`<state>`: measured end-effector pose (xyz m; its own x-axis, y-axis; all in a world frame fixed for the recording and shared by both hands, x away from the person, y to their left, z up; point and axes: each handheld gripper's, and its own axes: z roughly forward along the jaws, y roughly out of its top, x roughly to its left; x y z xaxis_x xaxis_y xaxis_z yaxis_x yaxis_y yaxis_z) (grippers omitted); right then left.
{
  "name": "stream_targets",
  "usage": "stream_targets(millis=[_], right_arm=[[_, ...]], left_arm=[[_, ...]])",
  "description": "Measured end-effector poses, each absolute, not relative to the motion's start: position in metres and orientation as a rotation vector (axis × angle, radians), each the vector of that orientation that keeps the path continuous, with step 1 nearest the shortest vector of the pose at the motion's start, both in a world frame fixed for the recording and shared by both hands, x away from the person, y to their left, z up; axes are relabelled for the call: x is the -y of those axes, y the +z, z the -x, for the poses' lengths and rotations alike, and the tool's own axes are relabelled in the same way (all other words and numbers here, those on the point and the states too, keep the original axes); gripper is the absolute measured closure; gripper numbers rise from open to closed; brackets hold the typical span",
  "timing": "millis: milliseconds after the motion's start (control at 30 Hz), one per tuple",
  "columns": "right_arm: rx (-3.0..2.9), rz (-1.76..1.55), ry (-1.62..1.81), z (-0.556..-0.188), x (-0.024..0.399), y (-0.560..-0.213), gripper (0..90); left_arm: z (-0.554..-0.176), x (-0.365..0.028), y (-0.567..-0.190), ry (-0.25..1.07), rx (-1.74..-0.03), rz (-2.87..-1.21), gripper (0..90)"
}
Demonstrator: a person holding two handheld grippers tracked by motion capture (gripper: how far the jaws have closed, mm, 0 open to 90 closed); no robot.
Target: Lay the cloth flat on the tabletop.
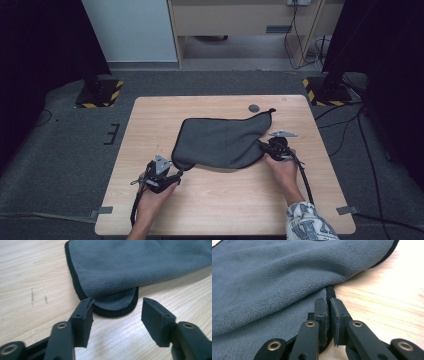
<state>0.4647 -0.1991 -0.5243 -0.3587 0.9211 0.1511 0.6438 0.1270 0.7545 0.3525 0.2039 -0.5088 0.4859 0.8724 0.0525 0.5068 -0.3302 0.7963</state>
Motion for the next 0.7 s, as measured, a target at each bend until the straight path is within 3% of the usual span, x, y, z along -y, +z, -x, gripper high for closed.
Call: stream_targets(millis=[200,700], right_arm=[[-2.056,-1.497,1.102,-0.452,0.207,-0.518,84.1],[-2.078,-1.468,1.100,-0.444,0.207,-0.513,83.8]], left_arm=[[-0.355,-0.196,-0.517,0.597,-1.131,-2.013,50.6],[-0.375,-0.177,-0.534,0.583,-1.151,-2.037,53.2]])
